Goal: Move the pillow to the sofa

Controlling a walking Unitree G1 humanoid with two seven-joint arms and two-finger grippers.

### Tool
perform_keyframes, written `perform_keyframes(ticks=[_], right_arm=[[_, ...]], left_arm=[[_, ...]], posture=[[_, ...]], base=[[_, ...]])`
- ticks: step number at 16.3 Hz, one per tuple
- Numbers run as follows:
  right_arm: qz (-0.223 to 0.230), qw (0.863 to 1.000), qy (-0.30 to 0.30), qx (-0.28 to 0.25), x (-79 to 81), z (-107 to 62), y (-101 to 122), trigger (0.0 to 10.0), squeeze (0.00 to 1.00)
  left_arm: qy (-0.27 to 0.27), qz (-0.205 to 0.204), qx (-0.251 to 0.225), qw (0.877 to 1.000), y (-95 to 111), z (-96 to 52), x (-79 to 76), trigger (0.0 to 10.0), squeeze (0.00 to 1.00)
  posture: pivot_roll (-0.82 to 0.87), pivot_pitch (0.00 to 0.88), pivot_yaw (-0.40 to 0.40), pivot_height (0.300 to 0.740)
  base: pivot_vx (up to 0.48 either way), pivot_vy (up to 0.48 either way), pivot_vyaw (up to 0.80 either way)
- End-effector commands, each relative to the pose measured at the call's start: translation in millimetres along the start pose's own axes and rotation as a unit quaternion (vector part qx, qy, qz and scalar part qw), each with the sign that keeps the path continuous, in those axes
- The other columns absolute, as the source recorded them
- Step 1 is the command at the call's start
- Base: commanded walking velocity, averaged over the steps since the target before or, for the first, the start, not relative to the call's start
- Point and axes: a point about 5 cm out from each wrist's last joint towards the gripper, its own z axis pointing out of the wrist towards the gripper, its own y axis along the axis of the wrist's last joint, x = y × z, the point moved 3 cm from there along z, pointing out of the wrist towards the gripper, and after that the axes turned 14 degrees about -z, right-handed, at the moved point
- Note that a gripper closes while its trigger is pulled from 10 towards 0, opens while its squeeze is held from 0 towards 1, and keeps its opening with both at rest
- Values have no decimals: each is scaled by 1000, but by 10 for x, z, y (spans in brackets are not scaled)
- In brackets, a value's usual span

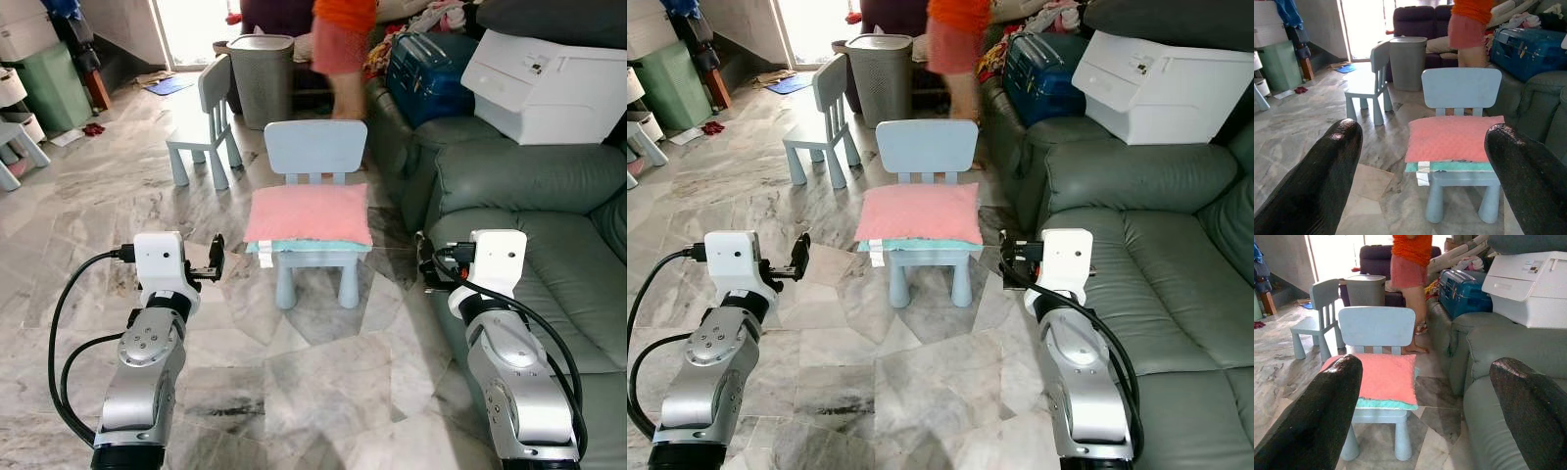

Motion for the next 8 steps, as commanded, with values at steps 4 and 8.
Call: perform_keyframes(ticks=[4,8], right_arm=[[2,1000,0,-1,-4,17,-4,10000,0],[2,1000,2,-1,3,21,-3,10000,0]], left_arm=[[5,0,-1,1000,-9,0,13,10000,0],[4,4,-4,1000,-4,2,10,10000,0]], posture=[[-82,0,55,740],[-82,0,54,740]], base=[[0,0,0],[0,0,0]])
